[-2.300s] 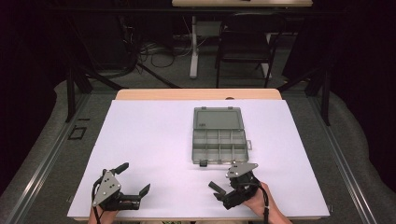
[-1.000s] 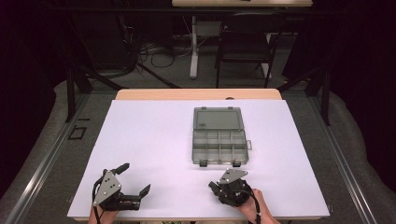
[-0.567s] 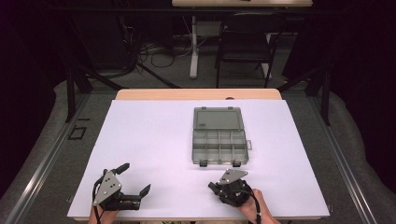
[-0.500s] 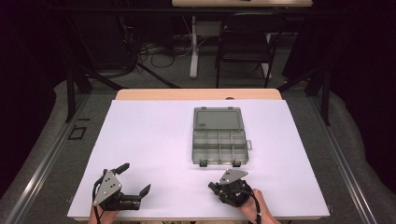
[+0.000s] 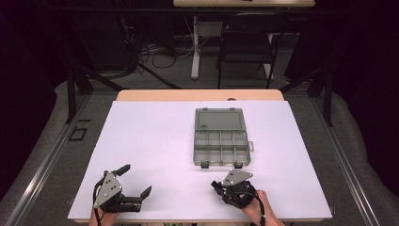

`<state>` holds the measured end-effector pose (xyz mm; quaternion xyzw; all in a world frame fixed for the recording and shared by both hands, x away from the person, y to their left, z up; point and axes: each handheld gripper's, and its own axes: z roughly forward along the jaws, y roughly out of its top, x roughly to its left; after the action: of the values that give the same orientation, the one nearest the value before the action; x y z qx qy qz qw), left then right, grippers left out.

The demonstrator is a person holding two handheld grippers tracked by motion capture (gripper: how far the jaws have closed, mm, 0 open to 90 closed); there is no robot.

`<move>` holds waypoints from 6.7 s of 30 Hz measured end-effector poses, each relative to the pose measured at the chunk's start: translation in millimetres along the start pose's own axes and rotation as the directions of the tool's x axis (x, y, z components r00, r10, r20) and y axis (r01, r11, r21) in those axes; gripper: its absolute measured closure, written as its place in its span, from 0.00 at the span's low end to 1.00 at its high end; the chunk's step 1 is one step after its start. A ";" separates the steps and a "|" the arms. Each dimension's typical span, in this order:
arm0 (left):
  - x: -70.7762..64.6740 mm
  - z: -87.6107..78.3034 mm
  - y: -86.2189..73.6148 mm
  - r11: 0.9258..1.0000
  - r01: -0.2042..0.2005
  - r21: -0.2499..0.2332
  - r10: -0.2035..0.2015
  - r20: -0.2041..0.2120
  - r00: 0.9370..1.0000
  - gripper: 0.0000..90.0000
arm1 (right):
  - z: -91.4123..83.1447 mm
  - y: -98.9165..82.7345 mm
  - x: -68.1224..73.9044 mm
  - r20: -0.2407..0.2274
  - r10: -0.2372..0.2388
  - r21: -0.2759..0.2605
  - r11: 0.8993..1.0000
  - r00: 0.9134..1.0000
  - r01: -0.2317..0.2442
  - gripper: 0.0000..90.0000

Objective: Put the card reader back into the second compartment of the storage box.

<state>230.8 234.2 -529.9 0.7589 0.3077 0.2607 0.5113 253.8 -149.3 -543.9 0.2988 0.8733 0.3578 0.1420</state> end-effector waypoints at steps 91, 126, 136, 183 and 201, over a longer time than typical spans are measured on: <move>0.0 0.4 2.4 1.000 -0.004 -0.015 0.004 -0.001 1.000 0.00 | -53.5 44.5 -29.4 0.106 0.001 -0.176 0.984 0.994 0.017 0.82; 0.5 1.5 2.8 1.000 -0.010 -0.017 0.010 -0.003 1.000 0.00 | -42.1 68.0 -51.8 0.142 0.016 -0.187 0.982 0.990 0.011 0.82; 0.5 1.8 3.0 1.000 -0.013 -0.019 0.013 -0.001 1.000 0.00 | -37.8 76.3 -55.1 0.145 0.017 -0.191 0.982 0.989 0.011 0.82; 0.5 0.5 3.4 1.000 -0.012 -0.022 0.012 -0.004 1.000 0.00 | 6.9 111.7 -98.4 0.173 0.099 -0.122 0.989 0.980 -0.079 0.82; 0.9 0.7 3.2 1.000 -0.006 -0.020 0.006 -0.004 1.000 0.00 | 35.3 120.6 -108.8 0.186 0.130 -0.030 0.992 0.974 -0.126 0.82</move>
<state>232.6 233.6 -527.1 0.7543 0.3036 0.2667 0.5174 405.7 -129.8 -479.3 0.3856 0.8317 0.3443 0.2029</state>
